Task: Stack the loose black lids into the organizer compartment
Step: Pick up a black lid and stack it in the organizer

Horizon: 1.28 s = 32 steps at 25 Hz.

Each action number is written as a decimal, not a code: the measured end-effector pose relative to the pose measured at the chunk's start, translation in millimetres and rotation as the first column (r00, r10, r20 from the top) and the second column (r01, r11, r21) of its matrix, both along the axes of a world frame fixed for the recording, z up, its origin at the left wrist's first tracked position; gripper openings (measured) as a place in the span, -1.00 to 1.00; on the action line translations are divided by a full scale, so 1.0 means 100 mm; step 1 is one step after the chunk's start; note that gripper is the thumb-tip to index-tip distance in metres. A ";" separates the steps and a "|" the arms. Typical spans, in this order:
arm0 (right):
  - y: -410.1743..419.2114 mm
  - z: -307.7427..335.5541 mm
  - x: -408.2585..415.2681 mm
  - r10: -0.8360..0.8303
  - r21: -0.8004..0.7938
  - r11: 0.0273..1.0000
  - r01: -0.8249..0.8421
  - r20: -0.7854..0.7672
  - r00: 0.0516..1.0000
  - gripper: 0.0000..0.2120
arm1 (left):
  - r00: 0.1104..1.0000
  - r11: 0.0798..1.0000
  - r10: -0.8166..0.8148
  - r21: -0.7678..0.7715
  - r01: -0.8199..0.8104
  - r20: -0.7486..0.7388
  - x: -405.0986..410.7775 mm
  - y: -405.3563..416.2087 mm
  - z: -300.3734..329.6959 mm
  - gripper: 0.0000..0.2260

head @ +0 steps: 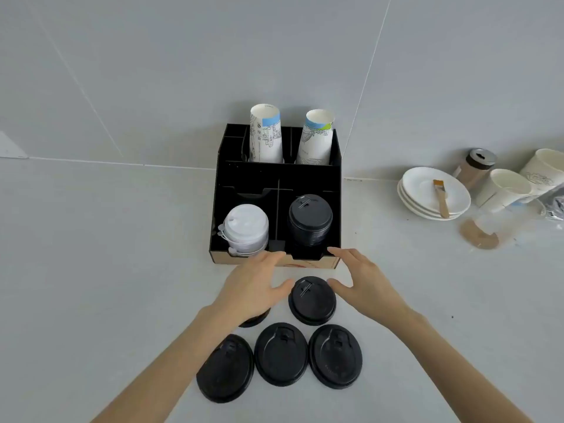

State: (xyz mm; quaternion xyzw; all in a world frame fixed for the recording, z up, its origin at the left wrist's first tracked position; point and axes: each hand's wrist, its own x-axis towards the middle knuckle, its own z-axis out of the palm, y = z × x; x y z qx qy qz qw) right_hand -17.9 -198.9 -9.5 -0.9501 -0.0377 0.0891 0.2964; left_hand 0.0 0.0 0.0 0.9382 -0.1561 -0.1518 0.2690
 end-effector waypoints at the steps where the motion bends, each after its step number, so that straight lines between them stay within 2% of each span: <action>1: 0.00 -0.04 -0.01 0.001 -0.005 1.000 -0.002 -0.029 1.000 -0.51 | 1.000 1.000 -0.011 0.016 0.011 -0.021 0.00 -0.02 -0.03 -0.54; 10: -0.04 -0.46 -0.09 0.025 0.012 1.000 -0.023 -0.183 0.983 -0.47 | 0.982 0.989 -0.032 0.136 0.058 -0.187 -0.05 -0.18 -0.44 -0.51; 14: -0.03 -0.55 -0.09 0.038 0.049 0.998 -0.029 -0.195 0.980 -0.43 | 0.971 0.982 -0.043 0.168 0.084 -0.237 -0.09 -0.23 -0.56 -0.49; 20: -0.03 -0.63 -0.10 0.035 0.063 0.998 -0.025 -0.168 0.985 -0.42 | 0.972 0.976 -0.054 0.196 0.099 -0.227 -0.11 -0.25 -0.61 -0.48; 25: -0.04 -0.60 -0.13 0.017 0.071 0.997 -0.010 -0.099 0.995 -0.46 | 0.979 0.996 -0.023 0.079 0.040 -0.205 -0.12 -0.25 -0.61 -0.46; 32: -0.08 -0.30 -0.11 -0.009 0.136 0.991 0.007 0.013 1.000 -0.50 | 0.998 0.989 0.052 -0.135 -0.055 -0.028 -0.12 -0.23 -0.48 -0.47</action>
